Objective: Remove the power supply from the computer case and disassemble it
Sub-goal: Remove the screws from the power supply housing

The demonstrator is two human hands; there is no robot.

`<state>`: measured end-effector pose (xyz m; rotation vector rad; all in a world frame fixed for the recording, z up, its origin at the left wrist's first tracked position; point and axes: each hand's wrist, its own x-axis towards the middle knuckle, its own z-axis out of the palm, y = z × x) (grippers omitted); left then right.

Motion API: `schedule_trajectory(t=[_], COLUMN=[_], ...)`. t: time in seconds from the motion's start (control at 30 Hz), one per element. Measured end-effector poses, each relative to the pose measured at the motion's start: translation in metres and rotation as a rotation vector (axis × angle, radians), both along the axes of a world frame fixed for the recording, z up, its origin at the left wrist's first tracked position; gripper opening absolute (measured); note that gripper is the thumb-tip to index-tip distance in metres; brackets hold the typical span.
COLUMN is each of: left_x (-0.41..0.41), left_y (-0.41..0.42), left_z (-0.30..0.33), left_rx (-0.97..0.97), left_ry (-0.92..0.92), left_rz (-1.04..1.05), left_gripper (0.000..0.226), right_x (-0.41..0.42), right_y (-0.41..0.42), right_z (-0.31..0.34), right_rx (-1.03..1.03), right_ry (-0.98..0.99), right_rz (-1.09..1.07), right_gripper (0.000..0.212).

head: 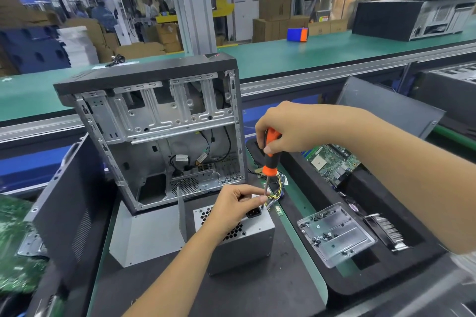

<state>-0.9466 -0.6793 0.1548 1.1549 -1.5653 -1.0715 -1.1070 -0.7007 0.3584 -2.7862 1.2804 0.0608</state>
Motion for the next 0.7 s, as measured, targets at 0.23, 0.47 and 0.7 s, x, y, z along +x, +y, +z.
schedule_trajectory(t=[0.23, 0.47, 0.7], left_x=[0.0005, 0.001, 0.0004], left_y=[-0.0038, -0.0018, 0.0], left_z=[-0.0031, -0.0021, -0.0002], left_rx=[0.016, 0.023, 0.042], left_ry=[-0.009, -0.009, -0.013], left_rz=[-0.004, -0.021, -0.008], left_gripper=[0.008, 0.009, 0.009], right_x=[-0.0001, 0.0018, 0.0022], right_y=[-0.0006, 0.0008, 0.0025], right_z=[-0.0014, -0.0005, -0.0023], right_rx=[0.003, 0.013, -0.004], right_ry=[0.014, 0.011, 0.025], right_rz=[-0.003, 0.02, 0.014], right_gripper=[0.008, 0.006, 0.008])
